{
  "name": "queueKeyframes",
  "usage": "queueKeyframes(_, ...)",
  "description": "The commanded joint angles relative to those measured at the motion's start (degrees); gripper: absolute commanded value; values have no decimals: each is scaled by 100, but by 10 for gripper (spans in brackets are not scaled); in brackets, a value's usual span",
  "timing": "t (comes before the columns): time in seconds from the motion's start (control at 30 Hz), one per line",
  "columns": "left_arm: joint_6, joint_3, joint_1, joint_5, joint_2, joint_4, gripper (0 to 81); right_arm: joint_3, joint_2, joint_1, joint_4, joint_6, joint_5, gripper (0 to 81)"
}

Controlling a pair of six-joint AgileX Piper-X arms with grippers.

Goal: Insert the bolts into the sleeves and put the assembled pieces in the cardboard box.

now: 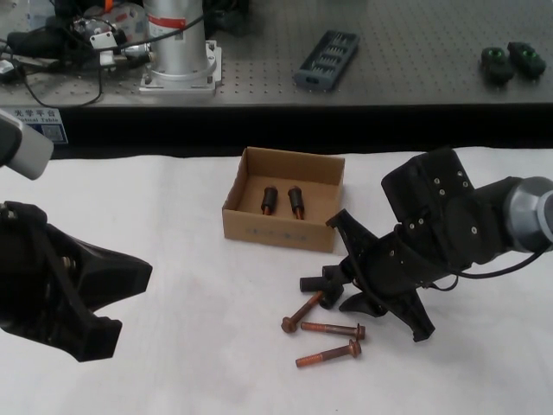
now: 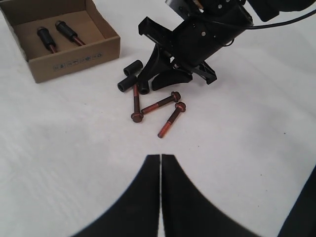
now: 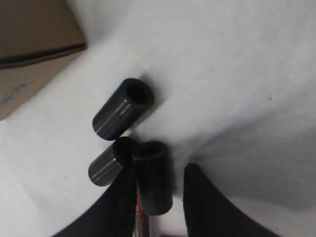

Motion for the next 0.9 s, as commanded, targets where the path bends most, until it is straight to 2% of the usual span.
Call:
queueKeyframes(0.0,-5,-17,5,3,-28,-40,7,-72,124,9,38,-217,-85,213)
queueKeyframes(0.87,23,-17,5,-176,-10,-40,7,-169,391,9,387,-384,-109,212)
